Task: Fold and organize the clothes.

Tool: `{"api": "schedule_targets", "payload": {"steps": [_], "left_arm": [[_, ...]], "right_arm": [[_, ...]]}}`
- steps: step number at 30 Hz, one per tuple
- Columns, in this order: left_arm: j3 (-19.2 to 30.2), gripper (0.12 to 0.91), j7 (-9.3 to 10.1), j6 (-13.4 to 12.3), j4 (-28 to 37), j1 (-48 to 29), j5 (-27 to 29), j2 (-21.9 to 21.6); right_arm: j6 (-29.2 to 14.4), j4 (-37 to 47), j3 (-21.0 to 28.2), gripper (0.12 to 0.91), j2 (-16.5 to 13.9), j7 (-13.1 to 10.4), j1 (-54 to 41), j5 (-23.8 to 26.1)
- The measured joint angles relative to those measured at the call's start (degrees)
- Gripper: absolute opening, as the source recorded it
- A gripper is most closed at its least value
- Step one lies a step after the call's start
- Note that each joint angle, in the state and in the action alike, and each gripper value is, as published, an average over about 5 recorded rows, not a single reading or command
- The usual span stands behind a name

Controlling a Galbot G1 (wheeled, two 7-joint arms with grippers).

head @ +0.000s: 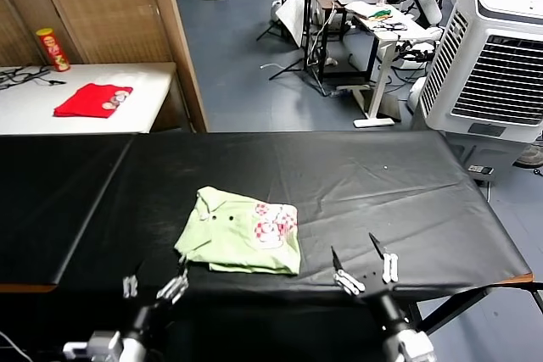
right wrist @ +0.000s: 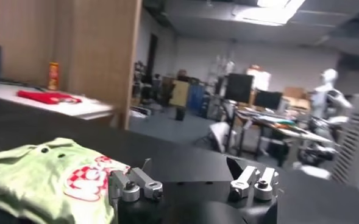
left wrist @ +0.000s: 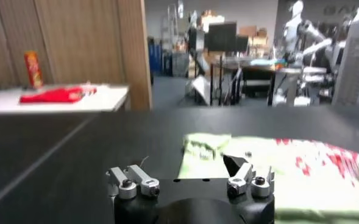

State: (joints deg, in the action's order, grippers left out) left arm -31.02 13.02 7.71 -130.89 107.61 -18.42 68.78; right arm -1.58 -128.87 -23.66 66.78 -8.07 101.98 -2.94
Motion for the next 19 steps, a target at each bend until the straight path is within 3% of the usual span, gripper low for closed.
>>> {"api": "schedule_targets", "payload": {"steps": [8,19], "left_arm": [[-3.3,0.798,-0.25,0.5,-4.4,9.6,-2.0,-0.5],[-5.3,0.798,-1.22,1.5,-6.3,13.0,-3.1,-0.7]], "right_arm": [[4.8,-5.2,-1.5,0.798,1.4,-6.0,8.6,-1.6],[6.3,-6.5,-1.6,0.798,1.6,-6.6,10.8,-1.6]]}}
